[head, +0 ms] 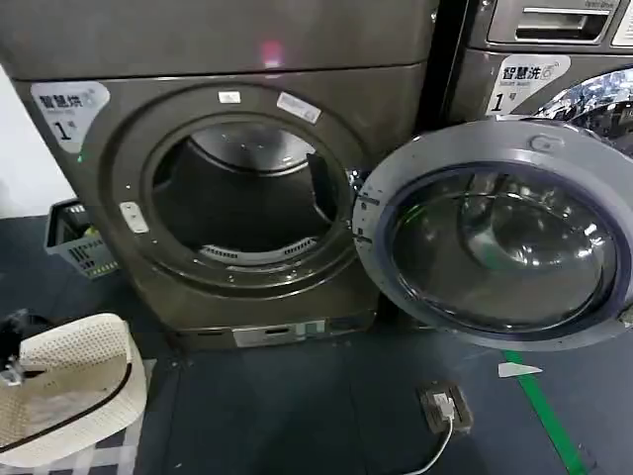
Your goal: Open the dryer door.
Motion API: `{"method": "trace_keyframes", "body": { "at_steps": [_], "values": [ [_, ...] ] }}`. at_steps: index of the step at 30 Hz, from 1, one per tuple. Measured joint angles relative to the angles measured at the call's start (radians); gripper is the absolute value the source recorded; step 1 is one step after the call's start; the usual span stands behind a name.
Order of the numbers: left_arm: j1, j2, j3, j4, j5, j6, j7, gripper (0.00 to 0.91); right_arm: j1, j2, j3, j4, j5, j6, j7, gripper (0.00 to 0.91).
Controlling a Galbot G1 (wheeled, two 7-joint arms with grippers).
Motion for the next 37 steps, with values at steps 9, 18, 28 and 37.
{"method": "trace_keyframes", "body": {
  "at_steps": [9, 18, 28, 37],
  "values": [
    [0.002, 0.004, -0.001, 0.02, 0.042, -0.003, -0.002, 0.907, -0.002, 0.01, 0.001, 0.005, 0.0, 0.007, 0.0, 0.907],
    [0.007, 0.004, 0.002, 0.014, 0.037, -0.027, 0.018, 0.907, -0.009, 0.015, 0.008, 0.005, 0.003, 0.011, -0.002, 0.907],
    [0.012, -0.001, 0.005, 0.0, 0.041, -0.037, 0.023, 0.907, -0.02, 0.016, 0.027, 0.012, 0.026, 0.007, -0.005, 0.907],
    [0.013, 0.007, 0.005, -0.014, 0.056, -0.048, 0.039, 0.907, -0.031, 0.031, 0.041, 0.019, 0.027, 0.011, -0.012, 0.907]
  ]
}}
